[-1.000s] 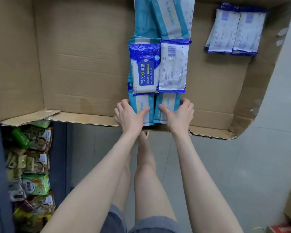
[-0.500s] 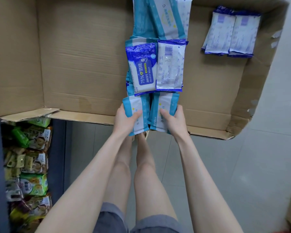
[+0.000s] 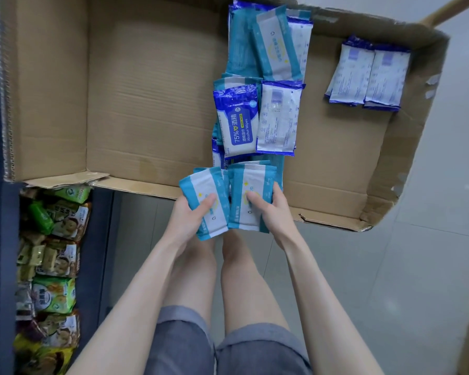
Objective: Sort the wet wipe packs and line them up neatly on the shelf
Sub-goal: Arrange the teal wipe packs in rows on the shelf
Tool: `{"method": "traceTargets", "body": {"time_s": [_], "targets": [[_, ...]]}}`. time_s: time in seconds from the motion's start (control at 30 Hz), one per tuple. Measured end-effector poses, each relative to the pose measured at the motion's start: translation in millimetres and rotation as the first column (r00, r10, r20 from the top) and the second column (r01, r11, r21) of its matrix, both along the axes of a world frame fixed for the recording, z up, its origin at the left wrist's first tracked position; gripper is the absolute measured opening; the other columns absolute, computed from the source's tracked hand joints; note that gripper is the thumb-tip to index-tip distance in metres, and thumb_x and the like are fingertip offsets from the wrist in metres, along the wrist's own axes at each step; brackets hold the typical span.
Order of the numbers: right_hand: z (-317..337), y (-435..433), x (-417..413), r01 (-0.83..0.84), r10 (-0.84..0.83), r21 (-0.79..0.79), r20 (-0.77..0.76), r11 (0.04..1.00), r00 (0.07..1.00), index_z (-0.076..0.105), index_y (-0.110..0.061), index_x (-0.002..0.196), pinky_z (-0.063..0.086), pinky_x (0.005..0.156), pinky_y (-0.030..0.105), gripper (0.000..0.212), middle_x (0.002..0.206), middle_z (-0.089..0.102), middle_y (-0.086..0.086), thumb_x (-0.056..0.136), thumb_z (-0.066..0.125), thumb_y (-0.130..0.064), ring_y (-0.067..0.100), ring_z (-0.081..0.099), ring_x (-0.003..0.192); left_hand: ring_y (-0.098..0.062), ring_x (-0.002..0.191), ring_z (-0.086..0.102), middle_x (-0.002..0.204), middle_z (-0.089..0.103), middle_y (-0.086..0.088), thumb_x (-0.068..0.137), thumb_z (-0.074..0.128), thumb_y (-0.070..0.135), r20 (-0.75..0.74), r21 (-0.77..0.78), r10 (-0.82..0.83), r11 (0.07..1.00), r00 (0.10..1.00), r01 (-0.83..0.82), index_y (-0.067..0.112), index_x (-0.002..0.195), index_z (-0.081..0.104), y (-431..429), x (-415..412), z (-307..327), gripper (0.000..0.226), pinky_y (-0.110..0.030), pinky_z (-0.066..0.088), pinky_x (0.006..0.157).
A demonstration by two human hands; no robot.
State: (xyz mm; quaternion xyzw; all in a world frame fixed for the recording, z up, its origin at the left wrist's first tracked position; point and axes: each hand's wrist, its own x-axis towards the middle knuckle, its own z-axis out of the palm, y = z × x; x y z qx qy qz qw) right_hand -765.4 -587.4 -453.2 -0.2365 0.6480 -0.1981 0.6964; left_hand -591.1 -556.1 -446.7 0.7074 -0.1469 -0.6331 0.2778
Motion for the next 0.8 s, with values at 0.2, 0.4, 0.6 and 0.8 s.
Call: {"method": "traceTargets", "body": {"time_s": [0.2,0.4,0.6,0.8], "targets": [[23,-48,38,-0.045,0.049,-0.088,0.046,0.995,0.998,0.054,-0.018,0.118,0.052,0.090,0.028,0.026,0.119,0.065,0.002,0.093,0.059,-0.013,0.014,0.063,0.107,-0.004,0.085,0.069,0.103,0.069,0.004,0.086,0.066,0.013,0.024,-0.097,0.137,0.986,0.990,-0.134,0.014,0.114,0.055,-39,40,28,0.030,-0.019,0.055,0.068],[30,-106,97,-0.111,0.113,-0.132,0.014,0.985,0.993,0.054,-0.017,0.117,0.051,0.093,0.032,0.024,0.115,0.065,-0.001,0.093,0.059,-0.019,0.014,0.062,0.106,-0.003,0.081,0.068,0.103,0.067,0.003,0.087,0.064,0.009,0.033,-0.158,0.209,0.967,0.977,-0.202,0.014,0.116,0.051,-94,97,35,0.032,-0.018,0.054,0.063],[9,-154,176,-0.109,0.099,-0.124,-0.088,0.986,0.991,0.049,-0.013,0.119,0.051,0.089,0.031,0.031,0.117,0.060,0.004,0.091,0.062,-0.021,0.015,0.061,0.104,-0.008,0.090,0.069,0.109,0.067,-0.001,0.089,0.064,0.017,0.040,-0.114,0.182,0.978,0.982,-0.177,0.008,0.123,0.051,-144,170,10,0.038,-0.019,0.054,0.067],[-32,-190,248,-0.082,0.063,-0.081,-0.214,0.993,0.975,0.045,-0.017,0.109,0.053,0.086,0.038,0.031,0.106,0.063,-0.001,0.086,0.066,-0.020,0.017,0.063,0.096,-0.009,0.091,0.066,0.103,0.065,0.006,0.087,0.068,0.017,0.179,-0.075,0.114,0.992,0.977,-0.102,0.017,0.113,0.053,-200,235,-28,0.030,-0.017,0.052,0.067]]}}
